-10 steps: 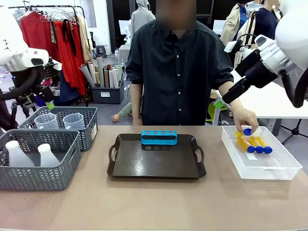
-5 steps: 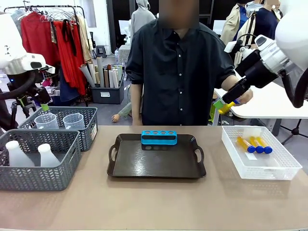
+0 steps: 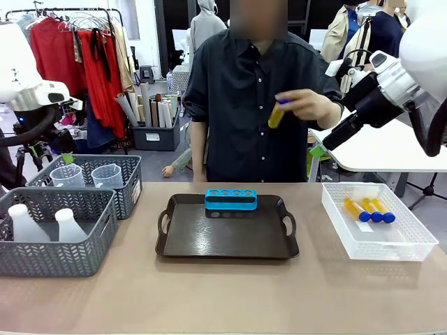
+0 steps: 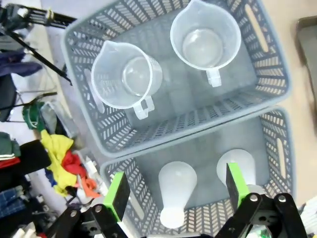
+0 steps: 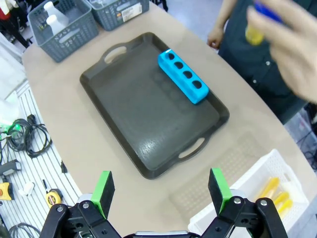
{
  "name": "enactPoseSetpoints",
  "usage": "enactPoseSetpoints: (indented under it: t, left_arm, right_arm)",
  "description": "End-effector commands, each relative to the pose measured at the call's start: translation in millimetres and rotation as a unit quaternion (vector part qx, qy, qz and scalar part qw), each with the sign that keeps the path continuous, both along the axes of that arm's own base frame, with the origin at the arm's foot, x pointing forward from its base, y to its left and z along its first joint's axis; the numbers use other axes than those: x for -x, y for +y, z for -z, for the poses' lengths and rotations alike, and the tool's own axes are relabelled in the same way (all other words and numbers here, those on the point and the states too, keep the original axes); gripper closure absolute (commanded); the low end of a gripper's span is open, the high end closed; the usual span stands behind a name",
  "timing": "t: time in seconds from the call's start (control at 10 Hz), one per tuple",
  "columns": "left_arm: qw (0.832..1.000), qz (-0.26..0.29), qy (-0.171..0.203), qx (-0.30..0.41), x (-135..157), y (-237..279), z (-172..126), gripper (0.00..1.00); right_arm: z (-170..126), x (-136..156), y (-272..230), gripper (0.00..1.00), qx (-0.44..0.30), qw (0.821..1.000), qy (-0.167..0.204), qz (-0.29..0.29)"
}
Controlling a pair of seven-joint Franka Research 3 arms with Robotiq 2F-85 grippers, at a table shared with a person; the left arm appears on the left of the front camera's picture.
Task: Prepare the laboratory tools.
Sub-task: Pick up one Large Measuring Cup and place it on the Handle tray.
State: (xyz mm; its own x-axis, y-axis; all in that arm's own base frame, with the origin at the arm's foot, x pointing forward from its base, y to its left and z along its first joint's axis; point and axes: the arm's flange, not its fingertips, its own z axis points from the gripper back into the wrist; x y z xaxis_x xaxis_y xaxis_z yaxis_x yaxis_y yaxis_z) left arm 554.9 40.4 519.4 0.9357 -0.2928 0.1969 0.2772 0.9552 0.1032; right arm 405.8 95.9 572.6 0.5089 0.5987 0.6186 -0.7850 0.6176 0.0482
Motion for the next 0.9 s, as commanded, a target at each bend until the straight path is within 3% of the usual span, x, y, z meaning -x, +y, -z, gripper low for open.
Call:
enactPoseSetpoints:
  t: [0.0,0.1,0.4,0.8]
  left_arm:
    - [0.999,-0.048,0.006,0.008,-36,4,19,0.0]
    - [0.998,-0.064,-0.011,0.004,-49,7,26,0.0]
    - [0.992,-0.122,-0.016,0.014,-79,23,46,0.0]
    - [0.988,-0.151,0.016,0.022,-85,36,72,0.0]
  right_arm:
    - [-1,0,0,0.0,-0.01,1.0,0.001,-0.003]
    - [-1,0,0,0.0,-0.01,1.0,0.001,-0.003]
    - [-1,0,0,0.0,-0.01,1.0,0.001,-0.003]
    - [-1,0,0,0.0,-0.01,1.0,0.001,-0.003]
